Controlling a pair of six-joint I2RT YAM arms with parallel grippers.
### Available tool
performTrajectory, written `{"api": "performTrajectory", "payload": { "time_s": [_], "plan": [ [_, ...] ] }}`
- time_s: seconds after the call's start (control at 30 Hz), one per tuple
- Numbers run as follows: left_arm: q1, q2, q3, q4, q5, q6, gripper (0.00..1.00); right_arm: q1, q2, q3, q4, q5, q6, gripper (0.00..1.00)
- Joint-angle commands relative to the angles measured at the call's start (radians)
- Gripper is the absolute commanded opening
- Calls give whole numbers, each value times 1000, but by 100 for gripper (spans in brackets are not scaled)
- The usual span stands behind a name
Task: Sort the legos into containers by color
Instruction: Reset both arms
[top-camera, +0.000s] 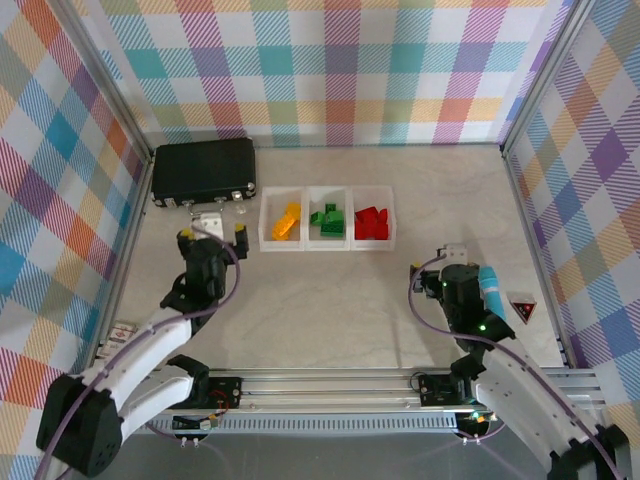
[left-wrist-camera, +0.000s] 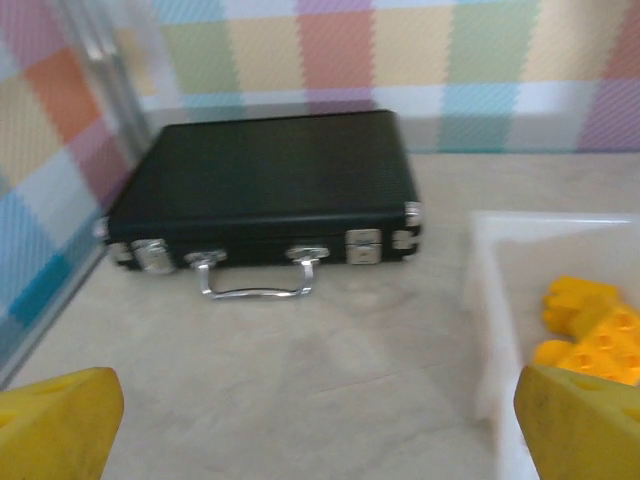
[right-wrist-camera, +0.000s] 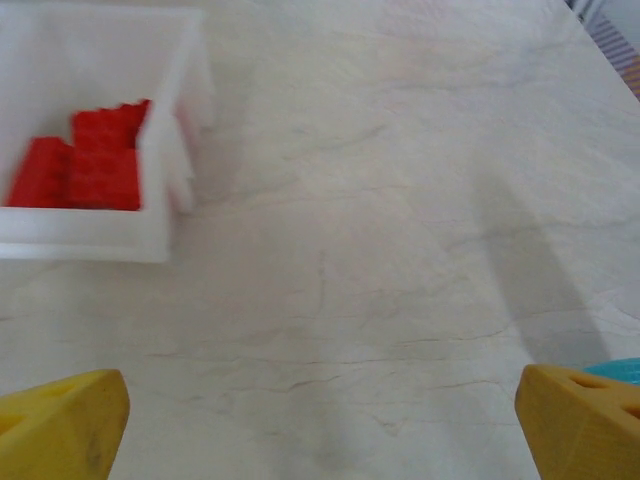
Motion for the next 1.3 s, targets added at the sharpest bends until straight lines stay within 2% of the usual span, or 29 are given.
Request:
{"api": "performTrajectory", "payload": {
  "time_s": [0.0, 0.13, 0.3, 0.4, 0.5, 0.63, 0.7, 0.73, 0.77, 0.8, 0.83, 0.87, 0.9, 0.93, 0.97, 1.0, 1.03, 1.07, 1.13, 1.27],
  "plan": [
    [20, -105, -83, 181, -138, -22, 100, -60, 101, -12, 313, -8, -66, 99],
    [51, -161, -165, 201, -59, 95, 100, -141, 236, -38, 502, -67, -48, 99],
    [117, -118, -282, 327, 54, 60, 100, -178, 439, -48, 683, -103, -96, 99],
    [177, 24, -321, 461, 152, 29, 100, -184, 509, -30, 759, -183, -152, 99],
    [207, 223, -298, 604, 269, 63, 100, -186, 596, -4, 836, -232, -213, 99],
    [220, 413, -180, 611, 449, 120, 100, -186, 698, 50, 879, -292, -275, 99],
    [229, 502, -154, 672, 477, 103, 100, -186, 777, 52, 975, -308, -316, 99],
    [231, 565, -154, 730, 468, 94, 100, -186, 802, 53, 1004, -269, -306, 99],
    [234, 651, -161, 820, 469, 94, 100, -195, 787, 62, 956, -253, -279, 99],
    [236, 732, -161, 945, 458, 103, 100, -215, 780, 57, 953, -296, -267, 99],
    [238, 725, -163, 913, 437, 87, 100, -238, 787, 45, 982, -303, -243, 99],
    [262, 663, -142, 770, 488, 67, 100, -269, 801, 27, 1023, -326, -196, 99],
    [276, 664, -123, 750, 548, 70, 100, -319, 844, 7, 1080, -399, -153, 99],
    [278, 699, -106, 777, 571, 83, 100, -357, 914, 12, 1198, -421, -129, 99],
    [290, 692, -79, 714, 567, 65, 100, -363, 865, 70, 1000, -436, -118, 99],
    [294, 681, -49, 632, 561, 56, 100, -369, 870, 106, 925, -470, -126, 99],
    [298, 692, -34, 626, 549, 48, 100, -374, 888, 98, 982, -479, -124, 99],
    [299, 693, -28, 616, 518, 37, 100, -375, 866, 99, 933, -462, -119, 99],
    [299, 694, -14, 589, 471, 18, 100, -374, 875, 98, 958, -376, -87, 99],
    [298, 693, -14, 589, 458, 13, 100, -375, 871, 99, 947, -375, -83, 99]
  ]
}}
